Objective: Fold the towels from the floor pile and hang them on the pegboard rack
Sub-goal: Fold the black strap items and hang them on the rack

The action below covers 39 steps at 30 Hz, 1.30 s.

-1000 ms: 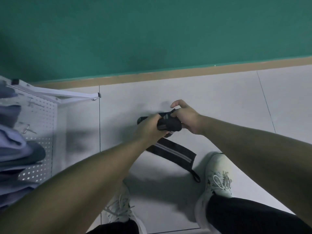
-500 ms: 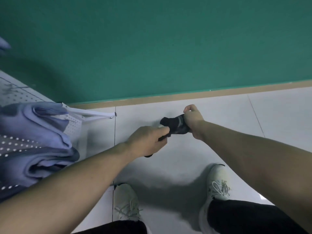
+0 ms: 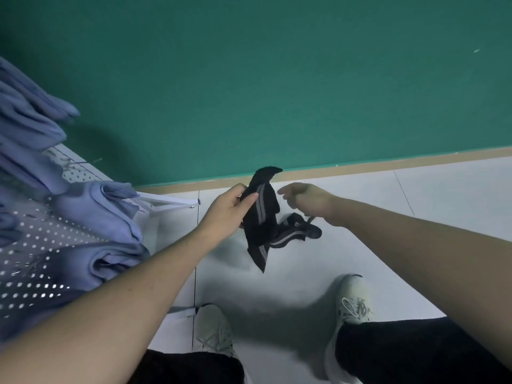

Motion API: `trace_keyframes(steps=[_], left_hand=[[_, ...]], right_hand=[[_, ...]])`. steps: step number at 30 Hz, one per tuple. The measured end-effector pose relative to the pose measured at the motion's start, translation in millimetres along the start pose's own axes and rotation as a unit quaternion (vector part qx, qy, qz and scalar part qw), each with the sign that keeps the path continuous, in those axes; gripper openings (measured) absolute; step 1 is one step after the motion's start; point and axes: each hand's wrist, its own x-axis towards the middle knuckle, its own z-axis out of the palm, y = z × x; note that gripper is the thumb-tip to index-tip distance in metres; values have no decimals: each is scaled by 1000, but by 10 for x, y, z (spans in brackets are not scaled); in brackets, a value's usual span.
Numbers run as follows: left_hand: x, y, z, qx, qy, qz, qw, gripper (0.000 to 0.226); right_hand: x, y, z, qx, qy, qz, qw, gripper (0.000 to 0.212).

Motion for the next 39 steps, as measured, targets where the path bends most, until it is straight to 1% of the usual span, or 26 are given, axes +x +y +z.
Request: trace_keyframes(steps=[2, 5, 6, 9, 12, 14, 15, 17, 19, 21, 23, 24, 25, 27, 29, 31, 34, 36, 39], left_hand=[[-60, 170, -12, -35, 17, 5, 999, 15], [-169, 451, -19, -102, 54, 18, 993, 15], [-203, 524, -25, -126, 66, 22, 990, 16], [-309, 693, -53, -199, 99, 21, 975, 21], [-387, 785, -52, -275, 127, 15, 953, 17], [-425, 802, -49, -319, 149, -4, 936, 15], [-442, 805, -56, -343, 166, -23, 924, 16], [-471, 813, -104, -400, 195, -62, 894, 17], [-503, 825, -166, -453, 211, -83, 862, 16], [-521, 816, -226, -482, 218, -87, 844, 15], [-539, 806, -279, -500, 207, -88, 836, 16], [-551, 808, -297, -509, 184, -87, 836, 18], [-568, 815, -305, -513, 148, -84, 841, 22], [-617, 826, -283, -486, 65, -80, 868, 26], [-644, 801, -199, -443, 9, -71, 894, 21], [-643, 777, -103, -429, 9, -74, 900, 20], [-612, 784, -53, -441, 56, -81, 892, 19], [-592, 792, -50, -442, 62, -58, 893, 21], [-610, 790, -55, -430, 43, -17, 902, 26]], right_hand=[[-163, -79, -13, 36, -52, -33, 997, 34], [-405, -136, -21, 69, -129, -66, 987, 39], [-484, -155, -22, 75, -142, -76, 984, 37], [-643, -166, -30, 74, -124, -100, 984, 27], [-801, -209, -27, 84, -103, -128, 983, 20], [-926, -293, -5, 108, -85, -158, 978, 9], [-986, -342, 5, 127, -82, -170, 974, 7], [-1080, -419, 5, 140, -86, -189, 968, 9], [-1153, -460, -14, 111, -108, -197, 968, 14], [-1210, -471, -34, 77, -138, -189, 969, 13], [-1233, -460, -50, 64, -140, -177, 972, 13], [-1243, -465, -56, 62, -127, -172, 975, 10], [-1239, -465, -65, 66, -112, -171, 977, 12], [-1230, -478, -73, 92, -81, -164, 979, 18], [-1243, -493, -81, 108, -63, -167, 978, 17], [-1260, -497, -91, 109, -59, -166, 978, 17], [-1268, -505, -101, 119, -73, -169, 976, 20], [-1269, -512, -94, 119, -71, -160, 977, 20], [-1225, -489, -71, 97, -37, -124, 987, 16]])
